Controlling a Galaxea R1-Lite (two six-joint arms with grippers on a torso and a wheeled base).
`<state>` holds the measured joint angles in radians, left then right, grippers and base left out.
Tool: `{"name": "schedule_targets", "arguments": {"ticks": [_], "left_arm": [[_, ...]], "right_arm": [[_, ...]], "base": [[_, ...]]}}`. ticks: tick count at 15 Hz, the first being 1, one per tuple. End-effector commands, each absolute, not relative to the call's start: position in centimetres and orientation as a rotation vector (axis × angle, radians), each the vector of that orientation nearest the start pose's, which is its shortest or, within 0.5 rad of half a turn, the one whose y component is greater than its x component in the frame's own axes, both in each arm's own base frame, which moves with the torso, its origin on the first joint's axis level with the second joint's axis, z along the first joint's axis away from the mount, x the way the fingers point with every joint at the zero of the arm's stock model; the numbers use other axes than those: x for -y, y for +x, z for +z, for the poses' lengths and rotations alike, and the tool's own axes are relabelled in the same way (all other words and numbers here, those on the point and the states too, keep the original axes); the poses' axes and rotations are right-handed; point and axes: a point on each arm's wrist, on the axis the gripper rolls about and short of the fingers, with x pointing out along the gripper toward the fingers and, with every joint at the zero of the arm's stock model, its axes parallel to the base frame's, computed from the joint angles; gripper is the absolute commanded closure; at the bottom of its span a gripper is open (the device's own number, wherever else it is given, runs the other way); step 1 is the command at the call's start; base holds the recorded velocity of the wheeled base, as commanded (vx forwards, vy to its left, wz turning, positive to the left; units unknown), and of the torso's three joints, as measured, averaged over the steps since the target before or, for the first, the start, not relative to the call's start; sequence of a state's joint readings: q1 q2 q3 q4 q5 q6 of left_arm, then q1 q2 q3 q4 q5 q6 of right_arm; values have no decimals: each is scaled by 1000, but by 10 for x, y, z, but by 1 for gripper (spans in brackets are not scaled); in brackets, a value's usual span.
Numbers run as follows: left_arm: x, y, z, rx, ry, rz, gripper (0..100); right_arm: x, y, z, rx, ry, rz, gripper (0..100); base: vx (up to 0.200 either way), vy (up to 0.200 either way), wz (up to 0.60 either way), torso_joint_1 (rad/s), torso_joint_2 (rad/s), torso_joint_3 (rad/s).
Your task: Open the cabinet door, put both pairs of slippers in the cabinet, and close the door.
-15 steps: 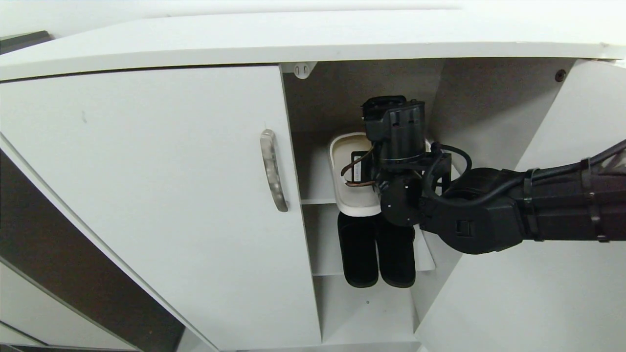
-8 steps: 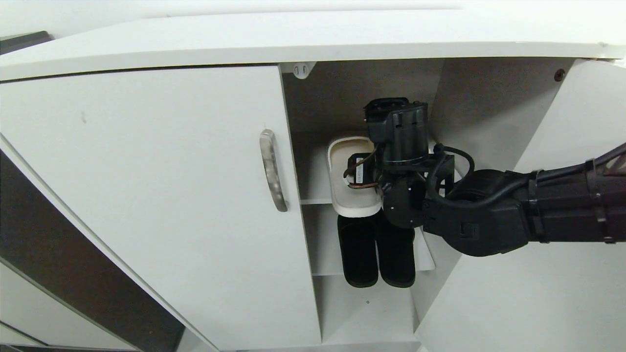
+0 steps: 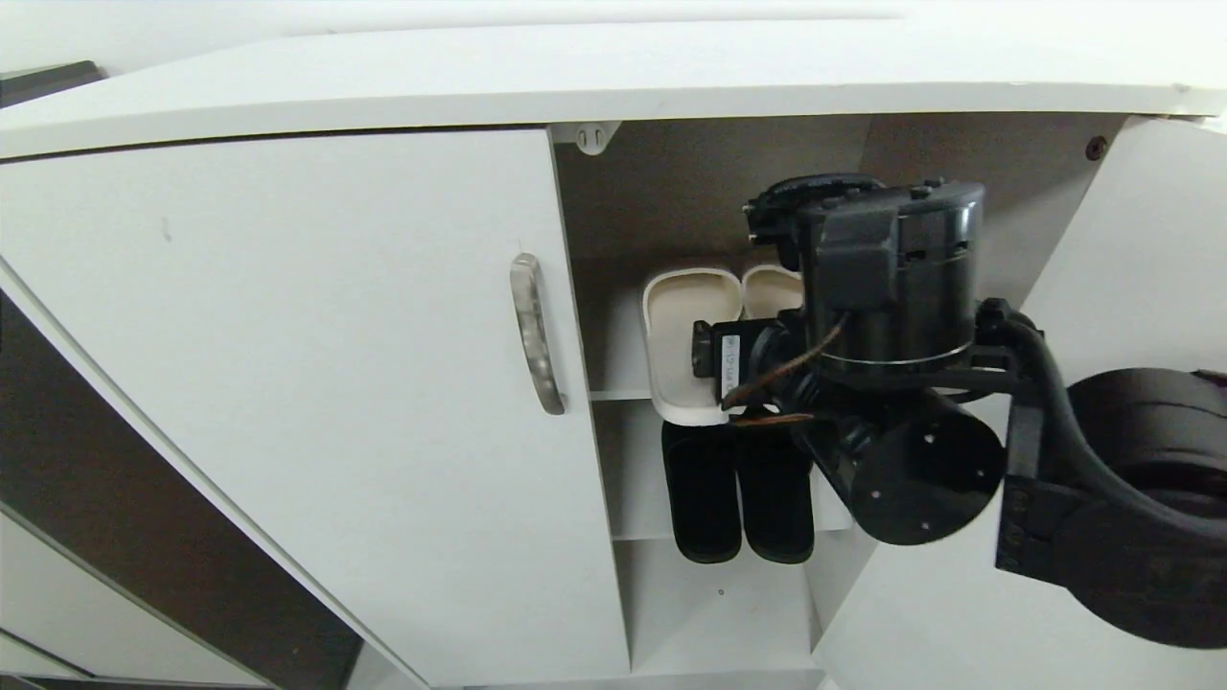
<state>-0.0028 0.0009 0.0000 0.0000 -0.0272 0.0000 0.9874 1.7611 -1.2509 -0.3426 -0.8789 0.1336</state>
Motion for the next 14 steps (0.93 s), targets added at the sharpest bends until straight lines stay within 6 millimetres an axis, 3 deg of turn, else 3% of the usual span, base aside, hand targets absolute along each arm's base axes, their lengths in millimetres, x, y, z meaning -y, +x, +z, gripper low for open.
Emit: {"name": "schedule_targets", "arguments": {"ticks": [1,5,14], "left_arm": [[1,-23,76,-2,0,-31,100],[1,-23,76,-2,2,-32,100],[0,-23,76,-2,-6,-28,100]], "right_arm": [[-255,168,254,-129,2,159,100],[-251,163,221,-202,17,165,100],[-260,169,210,-207,10,165,100]], "base": [[0,0,0,0,0,0],[0,0,0,0,0,0],[0,0,0,0,0,0]]}}
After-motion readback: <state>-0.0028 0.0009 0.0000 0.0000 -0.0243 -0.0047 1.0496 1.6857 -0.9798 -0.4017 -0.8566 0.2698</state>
